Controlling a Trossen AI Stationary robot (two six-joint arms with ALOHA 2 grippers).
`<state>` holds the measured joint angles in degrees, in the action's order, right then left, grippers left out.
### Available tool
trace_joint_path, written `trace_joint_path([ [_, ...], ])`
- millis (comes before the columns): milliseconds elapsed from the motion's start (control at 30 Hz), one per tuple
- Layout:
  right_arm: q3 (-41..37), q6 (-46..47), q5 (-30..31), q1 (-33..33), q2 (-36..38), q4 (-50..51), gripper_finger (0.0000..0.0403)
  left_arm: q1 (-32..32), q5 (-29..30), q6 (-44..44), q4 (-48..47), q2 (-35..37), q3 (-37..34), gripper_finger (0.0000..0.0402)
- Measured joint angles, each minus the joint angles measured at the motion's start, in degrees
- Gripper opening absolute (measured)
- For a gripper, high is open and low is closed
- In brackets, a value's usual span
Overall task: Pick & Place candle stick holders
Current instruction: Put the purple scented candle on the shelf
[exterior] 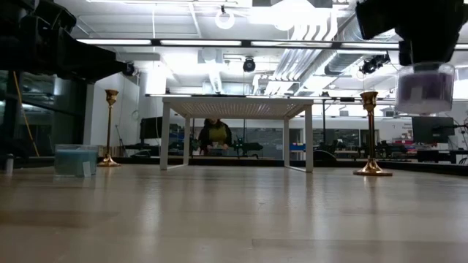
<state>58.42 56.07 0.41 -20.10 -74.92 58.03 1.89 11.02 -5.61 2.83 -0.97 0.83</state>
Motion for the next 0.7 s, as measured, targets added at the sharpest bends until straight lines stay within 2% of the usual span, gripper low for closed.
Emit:
trace_joint_path([
  [367, 11.04, -13.39, 2.69, 2.81, 0.01, -0.2, 0.0, 0.0, -0.02, -0.07, 0.02, -0.02, -0.01, 0.0289],
  [700, 12.05, -19.95, 1.58, 7.71, -0.46, -0.23, 0.0, 0.0, -1.3, 0.02, 0.13, 0.0, -0.01, 0.0289],
])
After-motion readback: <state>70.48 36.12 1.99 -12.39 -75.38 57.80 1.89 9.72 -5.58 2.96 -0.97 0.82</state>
